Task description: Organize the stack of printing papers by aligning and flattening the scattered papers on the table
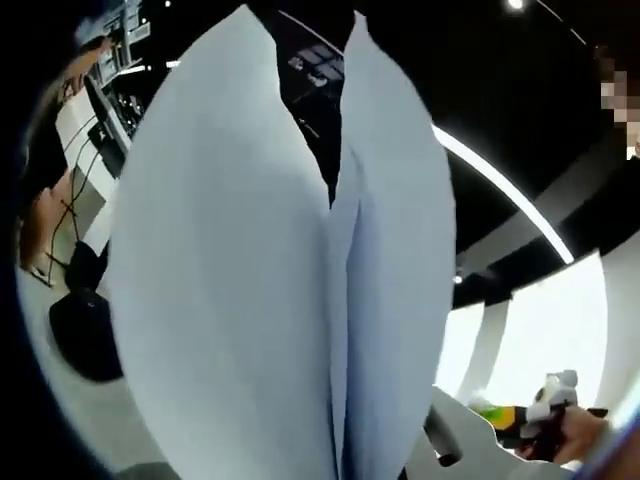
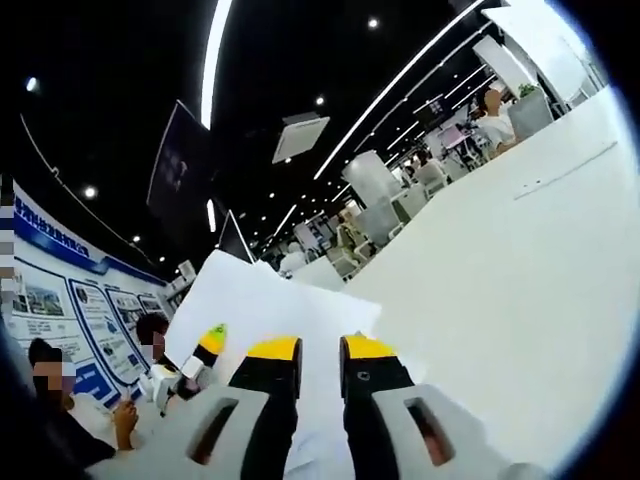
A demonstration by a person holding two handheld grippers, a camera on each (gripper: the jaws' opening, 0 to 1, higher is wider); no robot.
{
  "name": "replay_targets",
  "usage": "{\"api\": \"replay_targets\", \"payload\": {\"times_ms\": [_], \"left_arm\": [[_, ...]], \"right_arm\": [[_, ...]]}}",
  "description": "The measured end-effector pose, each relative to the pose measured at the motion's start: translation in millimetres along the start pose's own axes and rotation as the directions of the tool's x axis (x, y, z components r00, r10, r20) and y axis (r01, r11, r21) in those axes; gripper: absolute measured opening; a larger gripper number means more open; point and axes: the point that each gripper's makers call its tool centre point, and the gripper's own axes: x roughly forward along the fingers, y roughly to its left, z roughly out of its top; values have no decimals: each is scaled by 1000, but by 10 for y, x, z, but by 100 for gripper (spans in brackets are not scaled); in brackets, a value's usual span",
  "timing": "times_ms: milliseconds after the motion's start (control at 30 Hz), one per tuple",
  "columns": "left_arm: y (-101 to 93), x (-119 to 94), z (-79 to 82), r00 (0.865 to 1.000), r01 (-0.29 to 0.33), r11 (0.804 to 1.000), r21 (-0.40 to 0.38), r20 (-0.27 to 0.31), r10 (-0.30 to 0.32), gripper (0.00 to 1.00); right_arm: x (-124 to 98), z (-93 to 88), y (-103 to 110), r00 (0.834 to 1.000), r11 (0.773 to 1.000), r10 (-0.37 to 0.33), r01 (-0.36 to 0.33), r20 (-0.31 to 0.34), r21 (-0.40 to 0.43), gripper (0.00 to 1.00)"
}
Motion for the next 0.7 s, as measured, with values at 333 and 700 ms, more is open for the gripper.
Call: {"api": "replay_targets", "payload": {"times_ms": [333,700], "left_arm": [[42,-3,4,1000,-16,1000,-19,-1,16,6],[96,75,130,1000,-19,1000,-10,-16,19,6]], "right_arm": [[-45,6,-50,1000,1000,5,-5,-10,-3,12],[-110,88,-103,1000,1000,6,-6,-1,-10,12]]}}
